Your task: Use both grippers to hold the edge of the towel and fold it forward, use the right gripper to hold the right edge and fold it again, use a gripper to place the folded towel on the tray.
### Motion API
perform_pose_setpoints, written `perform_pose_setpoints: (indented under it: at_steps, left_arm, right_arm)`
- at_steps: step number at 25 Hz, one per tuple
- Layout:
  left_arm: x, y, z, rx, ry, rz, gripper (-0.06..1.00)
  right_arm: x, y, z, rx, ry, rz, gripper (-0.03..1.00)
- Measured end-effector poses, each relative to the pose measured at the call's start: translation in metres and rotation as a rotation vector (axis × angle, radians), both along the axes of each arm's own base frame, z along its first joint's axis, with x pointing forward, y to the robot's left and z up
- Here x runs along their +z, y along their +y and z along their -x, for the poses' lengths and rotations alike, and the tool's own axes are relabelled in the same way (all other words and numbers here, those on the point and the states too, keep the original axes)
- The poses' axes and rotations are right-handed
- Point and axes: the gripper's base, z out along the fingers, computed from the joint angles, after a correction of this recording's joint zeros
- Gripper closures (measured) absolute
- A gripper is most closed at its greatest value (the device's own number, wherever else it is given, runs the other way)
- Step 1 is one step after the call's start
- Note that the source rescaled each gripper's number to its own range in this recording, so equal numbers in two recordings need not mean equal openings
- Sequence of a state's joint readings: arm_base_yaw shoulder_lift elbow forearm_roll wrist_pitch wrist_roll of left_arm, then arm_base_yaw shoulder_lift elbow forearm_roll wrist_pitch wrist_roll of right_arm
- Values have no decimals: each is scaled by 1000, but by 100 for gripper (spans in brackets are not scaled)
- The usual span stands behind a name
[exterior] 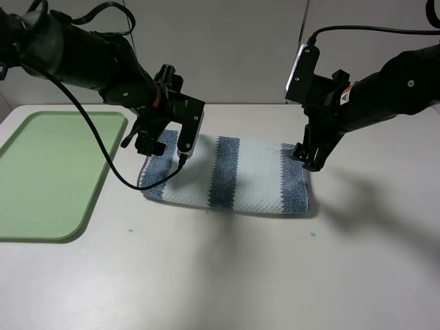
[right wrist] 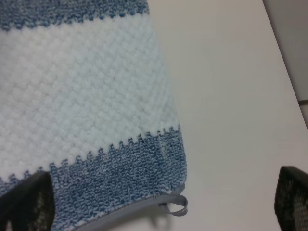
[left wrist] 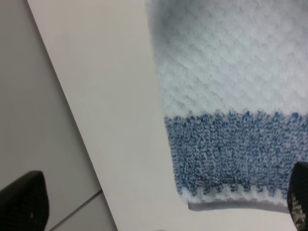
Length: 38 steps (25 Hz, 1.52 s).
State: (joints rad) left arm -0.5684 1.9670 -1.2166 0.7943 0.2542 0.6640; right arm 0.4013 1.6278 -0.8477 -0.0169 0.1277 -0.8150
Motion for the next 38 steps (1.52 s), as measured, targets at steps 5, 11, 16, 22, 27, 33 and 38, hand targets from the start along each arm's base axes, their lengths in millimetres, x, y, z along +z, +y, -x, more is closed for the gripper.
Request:
perform_pose_setpoints:
  at_steps: [5, 11, 16, 22, 27, 33, 38]
  left_arm:
    - [0, 0, 0, 2, 0, 1, -5]
    - [1, -2, 0, -8, -6, 17, -5]
    - [1, -3, -1, -19, -13, 32, -5]
    - [1, -3, -1, -19, -14, 34, -5]
    - [-1, 1, 1, 112, 27, 71, -5]
    - [22, 15, 8, 411, 35, 173, -5]
    - [66, 24, 24, 620, 36, 376, -5]
  right_arm:
    - [0, 0, 0, 0, 0, 0, -3]
    - [0, 0, 0, -4, -1, -5, -3]
    - [2, 1, -2, -8, -24, -19, -3]
    - [5, 2, -4, -9, -62, -37, -3]
    - [4, 2, -4, -34, -49, -59, -3]
    - [4, 2, -4, -41, -46, -66, -3]
    - [4, 2, -4, -41, -46, -66, -3]
